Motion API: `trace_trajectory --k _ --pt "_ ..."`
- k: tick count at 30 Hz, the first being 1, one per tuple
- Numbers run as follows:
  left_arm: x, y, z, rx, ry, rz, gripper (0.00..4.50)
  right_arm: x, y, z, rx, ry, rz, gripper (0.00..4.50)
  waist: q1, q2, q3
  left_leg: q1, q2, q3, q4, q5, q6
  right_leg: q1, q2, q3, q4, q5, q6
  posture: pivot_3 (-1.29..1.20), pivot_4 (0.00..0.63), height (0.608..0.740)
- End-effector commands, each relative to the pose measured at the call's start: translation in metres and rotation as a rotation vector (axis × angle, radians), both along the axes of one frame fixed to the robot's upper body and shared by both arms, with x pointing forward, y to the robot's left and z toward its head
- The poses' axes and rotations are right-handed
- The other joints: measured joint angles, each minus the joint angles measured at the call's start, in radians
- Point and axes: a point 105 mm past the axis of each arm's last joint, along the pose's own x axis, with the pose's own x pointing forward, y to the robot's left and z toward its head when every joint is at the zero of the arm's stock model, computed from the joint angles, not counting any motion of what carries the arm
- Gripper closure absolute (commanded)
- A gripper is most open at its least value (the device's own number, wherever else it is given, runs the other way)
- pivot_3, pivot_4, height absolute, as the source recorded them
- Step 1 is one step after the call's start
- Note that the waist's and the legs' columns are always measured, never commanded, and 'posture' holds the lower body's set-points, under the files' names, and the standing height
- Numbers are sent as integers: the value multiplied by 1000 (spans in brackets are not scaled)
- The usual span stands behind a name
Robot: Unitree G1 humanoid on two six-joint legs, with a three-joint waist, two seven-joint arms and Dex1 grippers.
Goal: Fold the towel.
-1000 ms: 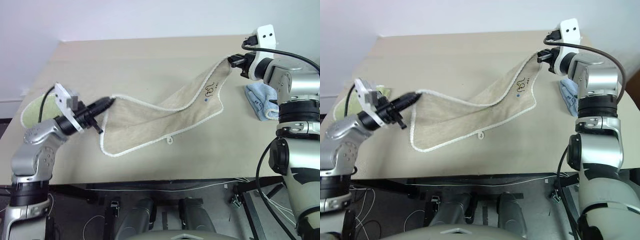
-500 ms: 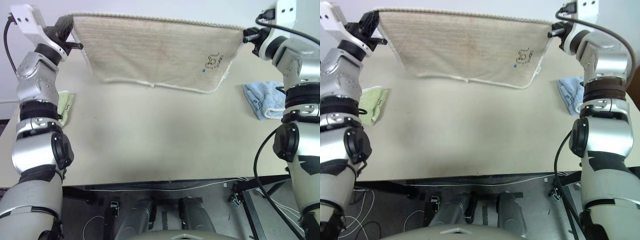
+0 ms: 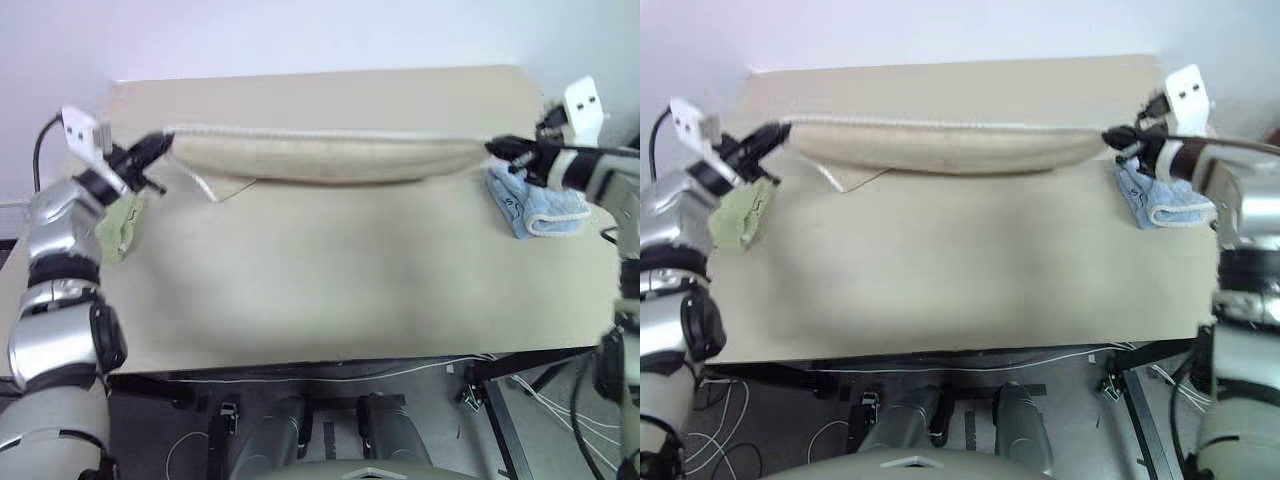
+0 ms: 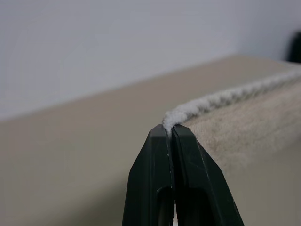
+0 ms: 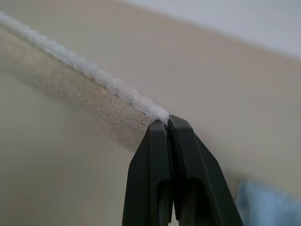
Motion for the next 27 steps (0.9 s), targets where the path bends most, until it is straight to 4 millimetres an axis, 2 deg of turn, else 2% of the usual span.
trace_trajectory --k 1,4,7,12,15,17,21,27 --pt "-30 -4 9 60 -7 -144 4471 -39 17 27 -55 -92 185 4500 -5 0 0 0 0 0 1 0 0 0 0 0 1 0 0 0 150 740" --pt "-56 -6 -11 134 89 -219 4471 -55 11 10 -168 -12 216 4500 -8 0 0 3 0 0 2 0 0 3 -1 0 2 0 0 0 150 740" --pt "-78 -9 -26 193 165 -264 4471 -70 7 4 -216 53 259 4500 -6 1 0 8 0 0 2 -2 -2 8 -1 0 1 0 0 0 150 740" --pt "-98 -9 -37 236 255 -286 4471 -89 3 2 -265 125 325 4500 2 1 -1 8 1 0 1 -2 -2 8 -2 0 2 0 -1 0 150 740" --pt "-111 0 -42 267 330 -289 4471 -96 -2 -4 -300 164 341 4500 7 1 -1 7 1 0 1 -2 -2 8 -2 0 0 -1 -2 0 150 740" --pt "-115 6 -42 271 358 -279 4471 -98 -3 -7 -315 170 348 4500 12 1 -1 7 1 1 -1 -2 -2 8 -2 0 -2 -2 -3 0 150 740" --pt "-127 26 -42 314 406 -245 4471 -106 -19 -32 -371 220 341 4500 25 1 0 6 1 1 -1 -3 -1 7 -2 0 -4 -2 -3 0 150 740" --pt "-126 23 -37 330 411 -245 4471 -115 -33 -56 -370 286 316 4500 29 1 0 5 1 1 -1 -3 0 8 -2 -1 -6 -2 -4 0 150 740"
